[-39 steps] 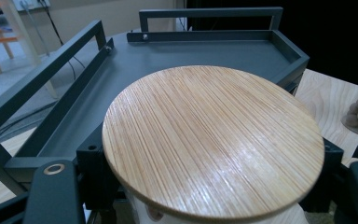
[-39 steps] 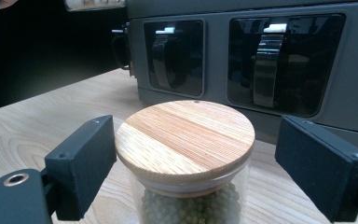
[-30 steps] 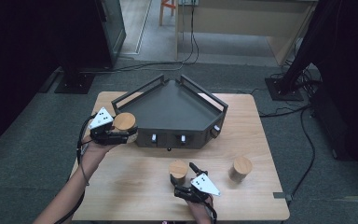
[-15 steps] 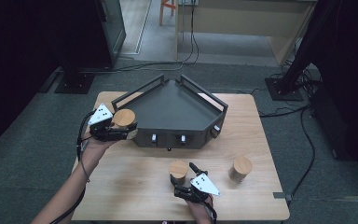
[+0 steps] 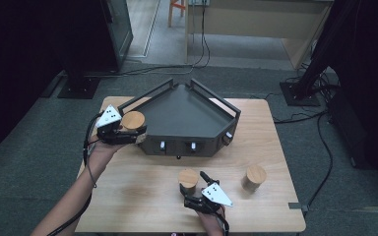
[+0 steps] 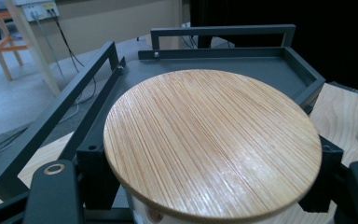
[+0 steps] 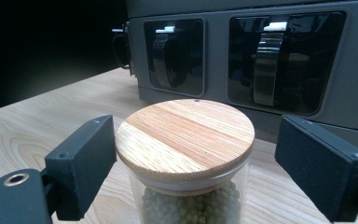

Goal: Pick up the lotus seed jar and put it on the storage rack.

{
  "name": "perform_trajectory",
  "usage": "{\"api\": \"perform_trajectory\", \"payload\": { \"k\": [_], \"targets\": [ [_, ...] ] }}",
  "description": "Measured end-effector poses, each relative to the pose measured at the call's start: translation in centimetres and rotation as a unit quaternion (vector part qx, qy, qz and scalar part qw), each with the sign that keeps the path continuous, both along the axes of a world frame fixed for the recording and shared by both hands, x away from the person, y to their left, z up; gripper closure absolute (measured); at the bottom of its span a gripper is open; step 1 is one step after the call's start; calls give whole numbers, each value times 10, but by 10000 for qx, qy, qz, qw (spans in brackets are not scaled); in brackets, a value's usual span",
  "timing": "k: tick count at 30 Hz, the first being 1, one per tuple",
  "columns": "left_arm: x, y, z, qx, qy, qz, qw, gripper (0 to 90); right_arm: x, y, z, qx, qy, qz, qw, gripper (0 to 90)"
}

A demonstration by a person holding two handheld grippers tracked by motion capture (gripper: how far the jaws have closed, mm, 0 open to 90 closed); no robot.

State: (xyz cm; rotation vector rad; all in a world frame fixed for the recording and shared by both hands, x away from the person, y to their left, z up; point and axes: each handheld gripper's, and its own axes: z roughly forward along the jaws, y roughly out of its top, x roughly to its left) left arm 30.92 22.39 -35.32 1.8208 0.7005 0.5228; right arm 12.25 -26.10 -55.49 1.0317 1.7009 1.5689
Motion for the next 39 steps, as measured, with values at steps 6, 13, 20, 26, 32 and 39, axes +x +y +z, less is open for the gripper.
{"api": "perform_trajectory", "payload": {
  "k": [6, 13, 20, 26, 32, 39],
  "targets": [
    [2, -2, 0, -3, -4, -17, 10000, 246, 0, 0, 0, 7, 1, 3, 10000, 123],
    [6, -6, 1, 36, -44, 11, 10000, 246, 0, -1, 0, 12, -4, 8, 10000, 123],
    [7, -6, 0, -48, -131, 54, 9999, 246, 0, -1, -1, 17, -7, 7, 10000, 124],
    [9, -8, 2, -36, -129, 69, 9999, 246, -1, -1, -1, 17, -8, 6, 10000, 124],
    [12, -7, 2, -115, -108, 107, 9998, 246, -1, -1, 0, 12, -7, 5, 10000, 123],
    [15, -9, 2, -97, -123, 153, 9998, 246, -1, -1, -1, 23, -8, 3, 10000, 123]
  ]
}}
